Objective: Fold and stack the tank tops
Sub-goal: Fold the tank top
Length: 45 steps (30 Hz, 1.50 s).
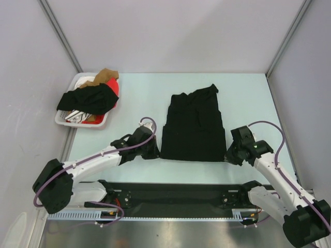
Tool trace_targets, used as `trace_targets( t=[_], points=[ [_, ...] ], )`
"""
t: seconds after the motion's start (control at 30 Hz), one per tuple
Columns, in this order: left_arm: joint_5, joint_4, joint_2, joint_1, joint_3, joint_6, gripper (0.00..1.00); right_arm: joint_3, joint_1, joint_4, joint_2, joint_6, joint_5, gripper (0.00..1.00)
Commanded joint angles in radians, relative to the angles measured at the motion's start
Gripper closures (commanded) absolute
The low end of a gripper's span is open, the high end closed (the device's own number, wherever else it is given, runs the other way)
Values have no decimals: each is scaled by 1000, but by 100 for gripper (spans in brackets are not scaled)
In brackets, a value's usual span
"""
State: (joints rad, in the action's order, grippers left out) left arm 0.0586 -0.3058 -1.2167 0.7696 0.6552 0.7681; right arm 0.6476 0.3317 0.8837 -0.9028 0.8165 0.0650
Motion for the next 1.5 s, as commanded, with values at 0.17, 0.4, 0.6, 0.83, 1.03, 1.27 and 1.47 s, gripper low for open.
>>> trace_targets(
  t=[0.17,0.4,0.6,0.83,1.03,1.27,1.47],
  points=[
    [-37,-73,180,82,-123,97,100,41,108,207,139,142,76,100],
    [-55,-147,183,79,-28,68,100,115,139,218,116,155,105,100],
    [-26,-177,120,19,154,-10,100,312,127,206,-7,84,170,100],
    [44,-216,-27,-148,417,-111,99,474,-14,74,-200,-74,67,100],
    [92,-210,-202,-223,592,-135,100,654,-114,11,-405,-168,24,100],
    [119,-182,-368,-283,759,-132,100,807,-192,-37,-592,-218,-39,100],
    [156,-193,-545,-326,917,-122,100,918,-243,-63,-741,-252,-97,100]
  ],
)
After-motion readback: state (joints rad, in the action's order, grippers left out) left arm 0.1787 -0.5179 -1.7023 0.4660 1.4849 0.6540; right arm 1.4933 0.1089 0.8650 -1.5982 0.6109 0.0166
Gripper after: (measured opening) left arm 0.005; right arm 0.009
